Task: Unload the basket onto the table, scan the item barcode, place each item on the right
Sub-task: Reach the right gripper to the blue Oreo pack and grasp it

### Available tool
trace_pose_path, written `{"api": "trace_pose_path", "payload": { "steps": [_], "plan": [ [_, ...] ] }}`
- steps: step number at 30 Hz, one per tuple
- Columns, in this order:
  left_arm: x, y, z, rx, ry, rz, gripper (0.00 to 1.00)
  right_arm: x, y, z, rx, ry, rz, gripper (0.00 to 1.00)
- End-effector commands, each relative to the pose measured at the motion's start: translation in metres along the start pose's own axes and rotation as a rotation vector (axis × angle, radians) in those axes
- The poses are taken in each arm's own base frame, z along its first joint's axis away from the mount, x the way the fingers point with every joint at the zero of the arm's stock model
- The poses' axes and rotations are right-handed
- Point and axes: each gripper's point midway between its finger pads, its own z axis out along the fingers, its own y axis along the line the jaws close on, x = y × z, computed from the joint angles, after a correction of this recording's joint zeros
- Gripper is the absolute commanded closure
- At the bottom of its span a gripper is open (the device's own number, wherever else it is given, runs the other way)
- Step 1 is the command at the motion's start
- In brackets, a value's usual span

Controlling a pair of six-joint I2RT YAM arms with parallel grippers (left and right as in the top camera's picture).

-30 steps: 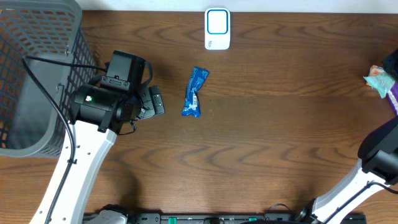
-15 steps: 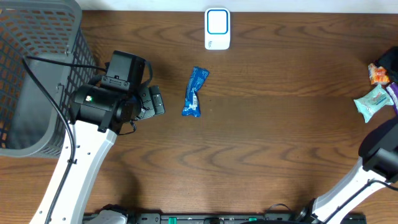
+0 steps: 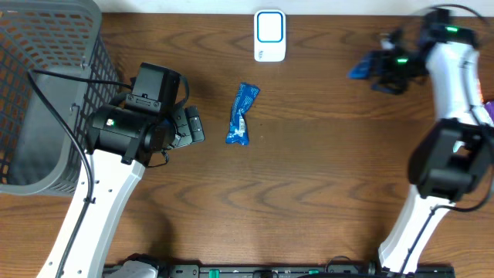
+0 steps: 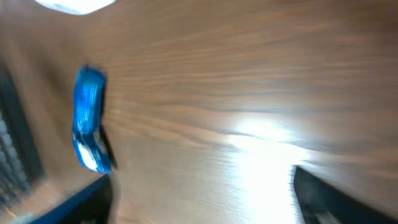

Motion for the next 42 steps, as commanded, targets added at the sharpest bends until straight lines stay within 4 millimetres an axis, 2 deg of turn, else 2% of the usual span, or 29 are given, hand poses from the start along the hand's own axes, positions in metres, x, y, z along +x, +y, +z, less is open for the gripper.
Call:
{"api": "trace_pose_path", "payload": {
  "steps": [1,5,8,9,10,12,15,20,25,27,28,29,34,37,40,42],
  "plan": [
    [0.0,0.003,0.002,-0.018,0.002,-0.012,0.02,0.019,0.047,0.035,0.038,0.075,-0.187,0.01],
    [0.0,0.003,0.002,-0.017,0.002,-0.012,0.02,0.031,0.101,0.069,0.062,0.078,-0.312,0.01],
    [0.0,0.003,0.002,-0.018,0.002,-0.012,0.02,0.033,0.128,0.087,0.109,0.036,-0.291,0.01],
    [0.0,0.003,0.002,-0.017,0.002,-0.012,0.02,0.034,0.137,0.092,0.123,0.021,-0.279,0.04],
    [0.0,0.003,0.002,-0.018,0.002,-0.012,0.02,0.036,0.144,0.097,0.135,0.007,-0.271,0.14],
    [0.0,0.003,0.002,-0.017,0.002,-0.012,0.03,0.04,0.157,0.104,0.16,-0.016,-0.257,0.23],
    [0.0,0.003,0.002,-0.017,0.002,-0.012,0.02,0.051,0.176,0.117,0.212,-0.05,-0.222,0.26],
    [0.0,0.003,0.002,-0.017,0.002,-0.012,0.02,0.065,0.195,0.132,0.289,-0.102,-0.226,0.32],
    [0.0,0.003,0.002,-0.017,0.002,-0.012,0.02,0.071,0.202,0.158,0.299,-0.121,-0.192,0.4],
    [0.0,0.003,0.002,-0.018,0.002,-0.012,0.02,0.074,0.198,0.171,0.306,-0.11,-0.165,0.51],
    [0.0,0.003,0.002,-0.018,0.002,-0.012,0.02,0.076,0.197,0.179,0.301,-0.094,-0.162,0.62],
    [0.0,0.003,0.002,-0.017,0.002,-0.012,0.02,0.078,0.195,0.187,0.296,-0.077,-0.16,0.7],
    [0.0,0.003,0.002,-0.017,0.002,-0.012,0.02,0.091,0.173,0.221,0.326,-0.002,-0.146,0.79],
    [0.0,0.003,0.002,-0.017,0.002,-0.012,0.02,0.099,0.16,0.231,0.359,0.038,-0.135,0.84],
    [0.0,0.003,0.002,-0.017,0.002,-0.012,0.02,0.102,0.156,0.23,0.371,0.058,-0.171,0.98],
    [0.0,0.003,0.002,-0.017,0.002,-0.012,0.02,0.104,0.156,0.226,0.378,0.07,-0.193,0.99]
  ]
}}
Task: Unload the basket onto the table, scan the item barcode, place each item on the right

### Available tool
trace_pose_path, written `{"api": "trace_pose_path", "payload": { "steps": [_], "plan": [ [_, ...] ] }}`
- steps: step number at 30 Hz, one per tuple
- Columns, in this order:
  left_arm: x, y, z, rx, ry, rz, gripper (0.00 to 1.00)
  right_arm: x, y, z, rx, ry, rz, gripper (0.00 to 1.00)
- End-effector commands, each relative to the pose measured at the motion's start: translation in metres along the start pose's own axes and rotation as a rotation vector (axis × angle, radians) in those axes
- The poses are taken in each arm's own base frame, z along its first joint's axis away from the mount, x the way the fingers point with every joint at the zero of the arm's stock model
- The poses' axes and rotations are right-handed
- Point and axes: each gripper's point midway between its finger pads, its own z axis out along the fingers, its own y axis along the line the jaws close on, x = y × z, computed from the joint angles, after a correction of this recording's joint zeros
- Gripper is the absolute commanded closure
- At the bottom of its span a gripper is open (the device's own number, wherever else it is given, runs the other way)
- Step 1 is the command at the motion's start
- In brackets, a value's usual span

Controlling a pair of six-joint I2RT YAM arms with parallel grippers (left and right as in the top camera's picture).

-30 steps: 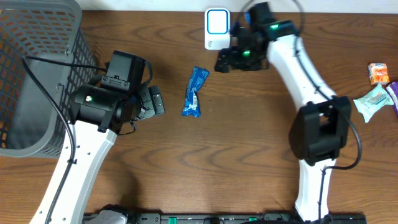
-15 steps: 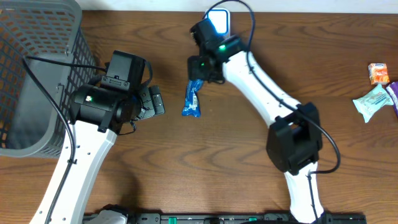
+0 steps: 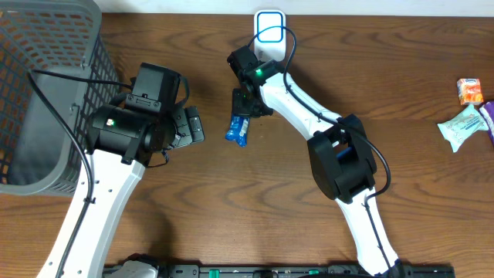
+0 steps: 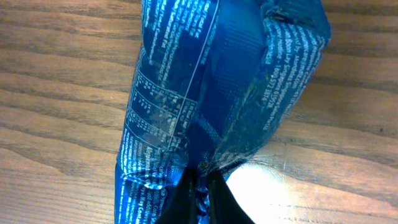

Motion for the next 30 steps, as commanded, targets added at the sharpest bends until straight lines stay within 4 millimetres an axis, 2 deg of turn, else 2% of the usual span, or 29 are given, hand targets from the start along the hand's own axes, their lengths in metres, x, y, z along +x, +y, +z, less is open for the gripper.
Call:
{"api": "trace_pose_path", "payload": {
  "steps": [1,7,13,17,26,29,30],
  "plan": [
    [0.0,0.003,0.002,-0.017,0.002,-0.012,0.02,0.013,-0.011,0.007,0.049,0.051,-0.036,0.99],
    [0.0,0.003,0.002,-0.017,0.002,-0.012,0.02,0.036,-0.063,-0.018,0.296,0.129,-0.037,0.99],
    [0.0,0.003,0.002,-0.017,0.003,-0.012,0.02,0.05,-0.09,-0.047,0.439,0.167,-0.054,0.99],
    [0.0,0.003,0.002,-0.017,0.002,-0.012,0.02,0.047,-0.116,-0.072,0.586,0.127,-0.019,0.99],
    [0.0,0.003,0.002,-0.017,0.002,-0.012,0.02,0.036,-0.125,-0.087,0.542,0.101,0.038,0.97],
    [0.0,0.003,0.002,-0.017,0.002,-0.012,0.02,0.037,-0.113,-0.086,0.459,0.126,0.011,0.98],
    [0.0,0.003,0.002,-0.017,0.002,-0.012,0.02,0.038,-0.104,-0.082,0.404,0.147,-0.043,0.94]
  ]
}}
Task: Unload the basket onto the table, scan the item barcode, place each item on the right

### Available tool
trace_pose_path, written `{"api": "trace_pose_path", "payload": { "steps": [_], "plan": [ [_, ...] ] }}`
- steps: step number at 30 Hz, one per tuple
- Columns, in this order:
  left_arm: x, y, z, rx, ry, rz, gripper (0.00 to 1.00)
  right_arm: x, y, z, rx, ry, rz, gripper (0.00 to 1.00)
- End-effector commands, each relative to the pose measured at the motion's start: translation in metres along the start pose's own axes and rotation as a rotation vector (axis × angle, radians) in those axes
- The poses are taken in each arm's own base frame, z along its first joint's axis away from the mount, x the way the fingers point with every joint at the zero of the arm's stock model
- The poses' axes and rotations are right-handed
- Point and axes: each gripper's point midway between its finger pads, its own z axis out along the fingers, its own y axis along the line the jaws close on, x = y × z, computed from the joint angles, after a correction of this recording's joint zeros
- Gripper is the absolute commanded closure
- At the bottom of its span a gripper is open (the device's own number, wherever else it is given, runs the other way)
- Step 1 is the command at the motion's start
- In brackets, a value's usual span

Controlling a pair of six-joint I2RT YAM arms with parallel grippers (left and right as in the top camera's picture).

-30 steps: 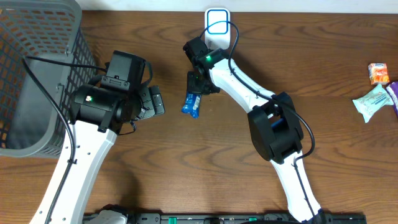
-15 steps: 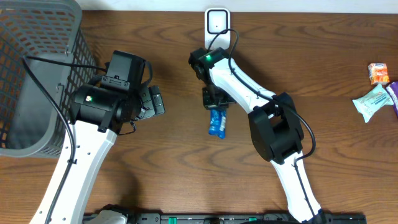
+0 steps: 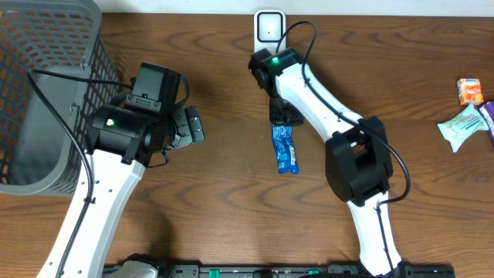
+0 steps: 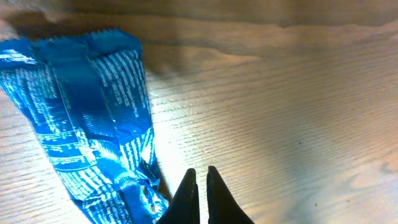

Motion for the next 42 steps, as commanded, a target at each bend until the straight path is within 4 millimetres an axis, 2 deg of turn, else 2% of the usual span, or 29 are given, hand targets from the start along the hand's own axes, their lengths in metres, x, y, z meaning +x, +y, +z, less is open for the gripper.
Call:
{"api": "trace_pose_path", "payload": {
  "steps": [1,3,7,10,12,18,21,26,34,42],
  "plan": [
    [0.0,0.003,0.002,-0.017,0.002,-0.012,0.02,0.004,0.025,-0.018,-0.165,0.001,-0.154,0.85],
    [0.0,0.003,0.002,-0.017,0.002,-0.012,0.02,0.01,0.037,-0.021,-0.207,0.003,-0.25,0.68],
    [0.0,0.003,0.002,-0.018,0.002,-0.012,0.02,0.012,0.046,-0.025,-0.148,-0.051,-0.29,0.59],
    [0.0,0.003,0.002,-0.017,0.002,-0.012,0.02,0.014,0.056,-0.03,-0.127,-0.091,-0.317,0.37],
    [0.0,0.003,0.002,-0.018,0.002,-0.012,0.02,0.016,0.062,-0.032,-0.127,-0.105,-0.332,0.32],
    [0.0,0.003,0.002,-0.018,0.002,-0.012,0.02,0.023,0.077,-0.032,-0.128,-0.11,-0.29,0.37],
    [0.0,0.003,0.002,-0.017,0.002,-0.012,0.02,0.023,0.075,-0.026,-0.071,-0.125,-0.273,0.39],
    [0.0,0.003,0.002,-0.018,0.002,-0.012,0.02,0.014,0.068,-0.012,0.052,-0.164,-0.286,0.44],
    [0.0,0.003,0.002,-0.017,0.002,-0.012,0.02,0.02,0.07,0.008,0.088,-0.118,-0.307,0.46],
    [0.0,0.003,0.002,-0.017,0.002,-0.012,0.02,0.025,0.072,0.042,0.151,-0.063,-0.333,0.46]
  ]
}}
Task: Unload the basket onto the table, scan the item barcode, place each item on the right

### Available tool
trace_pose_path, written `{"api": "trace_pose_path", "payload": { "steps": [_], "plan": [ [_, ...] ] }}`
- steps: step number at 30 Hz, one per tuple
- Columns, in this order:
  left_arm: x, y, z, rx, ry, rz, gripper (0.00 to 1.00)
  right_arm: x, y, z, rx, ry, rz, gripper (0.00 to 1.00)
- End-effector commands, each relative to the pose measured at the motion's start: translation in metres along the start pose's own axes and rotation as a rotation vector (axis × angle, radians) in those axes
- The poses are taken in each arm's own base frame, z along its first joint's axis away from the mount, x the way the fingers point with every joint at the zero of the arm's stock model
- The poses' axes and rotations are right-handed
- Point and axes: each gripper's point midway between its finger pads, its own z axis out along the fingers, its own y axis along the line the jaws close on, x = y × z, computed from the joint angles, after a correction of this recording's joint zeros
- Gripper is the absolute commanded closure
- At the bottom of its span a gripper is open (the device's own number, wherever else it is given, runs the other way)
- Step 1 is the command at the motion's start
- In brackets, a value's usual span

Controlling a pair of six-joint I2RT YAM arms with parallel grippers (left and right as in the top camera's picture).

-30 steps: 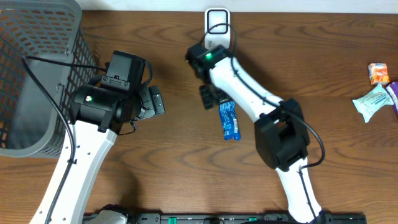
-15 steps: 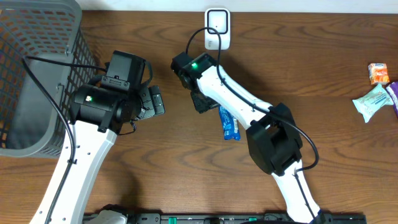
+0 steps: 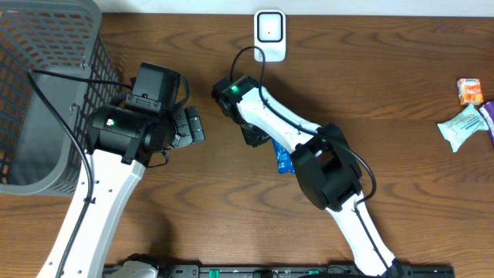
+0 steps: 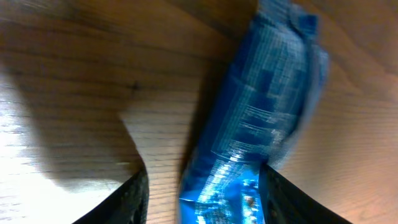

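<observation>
A blue snack packet (image 3: 284, 161) lies on the wooden table near the middle, mostly hidden under my right arm. My right gripper (image 3: 258, 139) is down at it. In the right wrist view the gripper (image 4: 205, 190) is open, its fingers (image 4: 134, 198) set wide apart on either side of the blue packet (image 4: 261, 118), which lies closer to the right-hand finger. The white scanner (image 3: 270, 35) stands at the table's back edge. My left gripper (image 3: 191, 126) hangs at the left, away from the packet, and its jaws cannot be made out.
A grey mesh basket (image 3: 46, 46) fills the left back corner. At the far right lie an orange box (image 3: 469, 90) and a pale green pack (image 3: 463, 123). The left arm's black cable runs along the basket.
My right gripper was shut, just beyond the packet's far end. Now it is open with the packet between its fingers, and the arm's wrist is further to the left. The packet lies in about the same spot.
The packet lay left of centre while my right arm was at the far right back. Then the right gripper was shut at the packet. Then the packet lay further right and nearer, with the gripper shut beside it. Now the gripper is open around it.
</observation>
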Motion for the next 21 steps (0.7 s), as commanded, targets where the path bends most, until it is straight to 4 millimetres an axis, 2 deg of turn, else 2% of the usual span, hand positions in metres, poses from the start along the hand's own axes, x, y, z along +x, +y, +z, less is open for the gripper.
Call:
{"api": "trace_pose_path", "payload": {
  "steps": [1,7,13,14,15,21],
  "plan": [
    [0.0,0.003,0.002,-0.017,0.002,-0.012,0.02,0.004,0.003,0.026,0.064,0.035,-0.011,0.46],
    [0.0,0.003,0.002,-0.017,0.002,-0.012,0.02,0.011,0.002,0.05,0.118,0.088,-0.038,0.48],
    [0.0,0.003,0.002,-0.017,0.002,-0.012,0.02,0.016,0.003,0.062,0.132,0.121,-0.048,0.92],
    [0.0,0.003,0.002,-0.017,0.002,-0.012,0.02,0.016,0.003,0.062,0.131,0.121,-0.047,0.96],
    [0.0,0.003,0.002,-0.017,0.002,-0.012,0.02,0.016,0.004,0.062,0.127,0.122,-0.047,0.99],
    [0.0,0.003,0.002,-0.017,0.002,-0.012,0.02,0.016,0.01,0.054,0.052,0.153,-0.024,0.99]
  ]
}}
